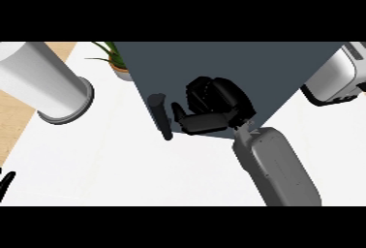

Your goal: Pick up the bottled water, place it into the cabinet and close the cabinet

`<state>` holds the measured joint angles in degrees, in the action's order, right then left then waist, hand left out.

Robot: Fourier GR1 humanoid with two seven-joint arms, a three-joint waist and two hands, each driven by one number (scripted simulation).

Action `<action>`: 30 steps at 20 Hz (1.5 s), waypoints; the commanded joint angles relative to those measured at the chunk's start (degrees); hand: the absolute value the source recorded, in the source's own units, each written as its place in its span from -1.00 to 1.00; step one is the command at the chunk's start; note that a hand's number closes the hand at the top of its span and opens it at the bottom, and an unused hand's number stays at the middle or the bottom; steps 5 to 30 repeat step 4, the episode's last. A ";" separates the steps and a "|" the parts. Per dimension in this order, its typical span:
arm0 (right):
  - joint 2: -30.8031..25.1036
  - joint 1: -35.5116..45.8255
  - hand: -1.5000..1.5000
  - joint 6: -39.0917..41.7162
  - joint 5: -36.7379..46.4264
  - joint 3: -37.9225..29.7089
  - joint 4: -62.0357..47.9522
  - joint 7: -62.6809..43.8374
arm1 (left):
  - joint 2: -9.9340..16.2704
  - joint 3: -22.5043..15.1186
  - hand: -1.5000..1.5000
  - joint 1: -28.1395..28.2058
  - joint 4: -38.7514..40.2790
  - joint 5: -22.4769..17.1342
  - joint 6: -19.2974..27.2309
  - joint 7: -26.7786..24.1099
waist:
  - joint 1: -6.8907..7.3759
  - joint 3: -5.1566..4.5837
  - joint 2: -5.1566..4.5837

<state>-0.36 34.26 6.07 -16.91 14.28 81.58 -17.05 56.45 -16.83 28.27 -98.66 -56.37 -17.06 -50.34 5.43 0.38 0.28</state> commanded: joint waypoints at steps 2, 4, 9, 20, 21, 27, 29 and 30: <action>-0.31 11.53 1.00 -2.74 2.39 -7.65 -14.35 4.30 | -0.06 1.66 -1.00 -0.28 1.96 -0.73 -3.73 -1.26 | -0.38 -0.46 -1.53; -1.47 13.81 1.00 -1.92 1.24 -9.20 -14.83 3.47 | -0.85 0.61 -1.00 0.23 -0.57 0.73 -1.95 -0.97 | 0.29 -0.41 -1.51; -1.47 13.81 1.00 -1.92 1.24 -9.20 -14.83 3.47 | -0.85 0.61 -1.00 0.23 -0.57 0.73 -1.95 -0.97 | 0.29 -0.41 -1.51; -1.47 13.81 1.00 -1.92 1.24 -9.20 -14.83 3.47 | -0.85 0.61 -1.00 0.23 -0.57 0.73 -1.95 -0.97 | 0.29 -0.41 -1.51; -1.47 13.81 1.00 -1.92 1.24 -9.20 -14.83 3.47 | -0.85 0.61 -1.00 0.23 -0.57 0.73 -1.95 -0.97 | 0.29 -0.41 -1.51; -1.47 13.81 1.00 -1.92 1.24 -9.20 -14.83 3.47 | -0.85 0.61 -1.00 0.23 -0.57 0.73 -1.95 -0.97 | 0.29 -0.41 -1.51; -1.47 13.81 1.00 -1.92 1.24 -9.20 -14.83 3.47 | -0.85 0.61 -1.00 0.23 -0.57 0.73 -1.95 -0.97 | 0.29 -0.41 -1.51; -1.47 13.81 1.00 -1.92 1.24 -9.20 -14.83 3.47 | -0.85 0.61 -1.00 0.23 -0.57 0.73 -1.95 -0.97 | 0.29 -0.41 -1.51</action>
